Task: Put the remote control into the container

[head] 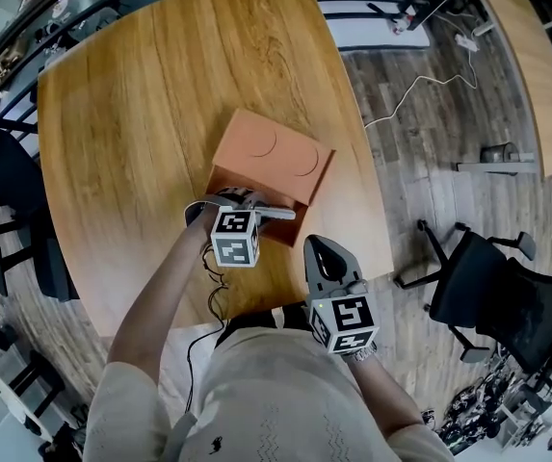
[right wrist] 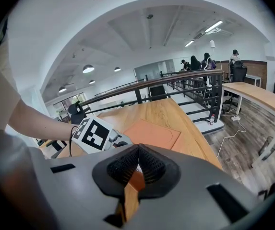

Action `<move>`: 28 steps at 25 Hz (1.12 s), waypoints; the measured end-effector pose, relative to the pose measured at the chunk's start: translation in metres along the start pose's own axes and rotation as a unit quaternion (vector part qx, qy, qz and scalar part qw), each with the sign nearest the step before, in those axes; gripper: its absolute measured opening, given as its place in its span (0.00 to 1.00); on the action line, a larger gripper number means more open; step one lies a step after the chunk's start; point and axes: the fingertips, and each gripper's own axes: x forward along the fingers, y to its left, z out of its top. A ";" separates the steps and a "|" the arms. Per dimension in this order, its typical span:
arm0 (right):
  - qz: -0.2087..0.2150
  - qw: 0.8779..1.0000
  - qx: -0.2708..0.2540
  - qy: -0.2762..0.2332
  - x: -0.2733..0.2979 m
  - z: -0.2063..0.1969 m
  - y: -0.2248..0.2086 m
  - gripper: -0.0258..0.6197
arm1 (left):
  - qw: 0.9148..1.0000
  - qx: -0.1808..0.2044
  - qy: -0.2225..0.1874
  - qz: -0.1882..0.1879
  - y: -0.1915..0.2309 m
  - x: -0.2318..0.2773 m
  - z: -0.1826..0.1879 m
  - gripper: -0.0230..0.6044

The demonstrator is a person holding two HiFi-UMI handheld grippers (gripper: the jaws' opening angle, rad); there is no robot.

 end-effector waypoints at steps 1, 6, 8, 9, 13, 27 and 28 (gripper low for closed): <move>0.000 1.000 -0.002 -0.002 -0.002 0.000 0.002 0.06 | 1.000 -0.001 -0.004 0.006 -0.003 -0.006 0.001 0.22; -0.009 1.000 0.000 -0.018 -0.019 0.000 0.011 0.06 | 0.998 -0.025 -0.032 0.049 -0.018 -0.041 0.006 0.22; -0.013 1.000 0.002 -0.023 -0.029 -0.005 0.015 0.06 | 0.995 -0.044 -0.052 0.078 -0.026 -0.059 0.008 0.22; -0.015 1.000 0.002 -0.024 -0.035 -0.008 0.018 0.06 | 0.992 -0.055 -0.064 0.097 -0.031 -0.069 0.009 0.20; -0.017 0.999 -0.003 -0.032 -0.055 -0.021 0.036 0.06 | 0.965 -0.133 -0.136 0.179 -0.054 -0.114 0.016 0.07; 0.004 0.984 -0.040 -0.171 -0.140 -0.008 0.152 0.06 | 0.725 -0.401 -0.380 0.411 -0.185 -0.290 0.020 0.06; 0.002 0.982 -0.044 -0.186 -0.147 -0.005 0.159 0.06 | 0.713 -0.403 -0.379 0.431 -0.192 -0.298 0.018 0.06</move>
